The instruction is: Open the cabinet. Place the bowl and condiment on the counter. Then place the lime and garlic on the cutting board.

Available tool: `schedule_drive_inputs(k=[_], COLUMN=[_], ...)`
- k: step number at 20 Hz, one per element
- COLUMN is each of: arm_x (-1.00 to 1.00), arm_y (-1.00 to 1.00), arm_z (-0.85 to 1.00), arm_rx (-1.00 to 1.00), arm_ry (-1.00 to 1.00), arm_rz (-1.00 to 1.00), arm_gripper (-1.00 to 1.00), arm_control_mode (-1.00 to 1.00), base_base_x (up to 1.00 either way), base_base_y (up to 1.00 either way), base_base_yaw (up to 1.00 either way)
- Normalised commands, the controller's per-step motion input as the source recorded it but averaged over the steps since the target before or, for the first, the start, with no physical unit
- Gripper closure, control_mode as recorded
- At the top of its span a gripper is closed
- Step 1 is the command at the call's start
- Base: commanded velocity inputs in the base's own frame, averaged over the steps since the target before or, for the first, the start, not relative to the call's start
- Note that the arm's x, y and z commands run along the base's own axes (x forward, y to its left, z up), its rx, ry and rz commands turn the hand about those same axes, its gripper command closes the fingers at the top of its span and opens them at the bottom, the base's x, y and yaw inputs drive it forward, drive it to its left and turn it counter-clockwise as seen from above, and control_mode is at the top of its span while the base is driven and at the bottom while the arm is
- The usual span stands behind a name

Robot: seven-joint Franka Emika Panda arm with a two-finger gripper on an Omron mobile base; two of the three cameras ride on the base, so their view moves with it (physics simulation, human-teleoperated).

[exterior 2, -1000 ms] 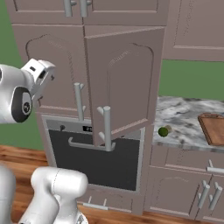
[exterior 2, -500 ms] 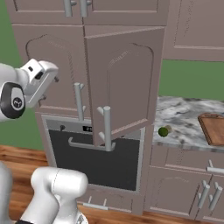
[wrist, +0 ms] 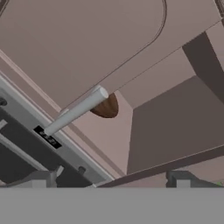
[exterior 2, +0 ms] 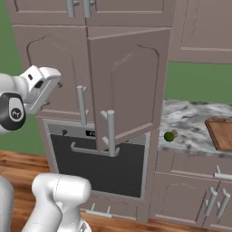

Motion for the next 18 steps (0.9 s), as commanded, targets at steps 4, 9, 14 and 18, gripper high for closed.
schedule_drive_inputs(k=[4,9,14,18], arm_x=[0.03,0.00,0.01,0.12], arm_y=[-0.01,-0.13,-0.08,0.00], arm_z=[0.00,-0.06,-0.03,-0.01], arm_rx=[0.00,0.05,0.04,0.05], arm_ry=[-0.04,-0.09,-0.03,0.00], arm_rz=[-0.03,-0.03,-0.01,0.00], arm_gripper=[-1.00,-1.00,-1.00,-1.00], arm_control_mode=[-1.00,-1.00,-1.00,-1.00], base_base_x=[0.00,0.00,0.00,0.00], base_base_y=[0.00,0.00,0.00,0.00], base_base_yaw=[0.00,0.00,0.00,0.00])
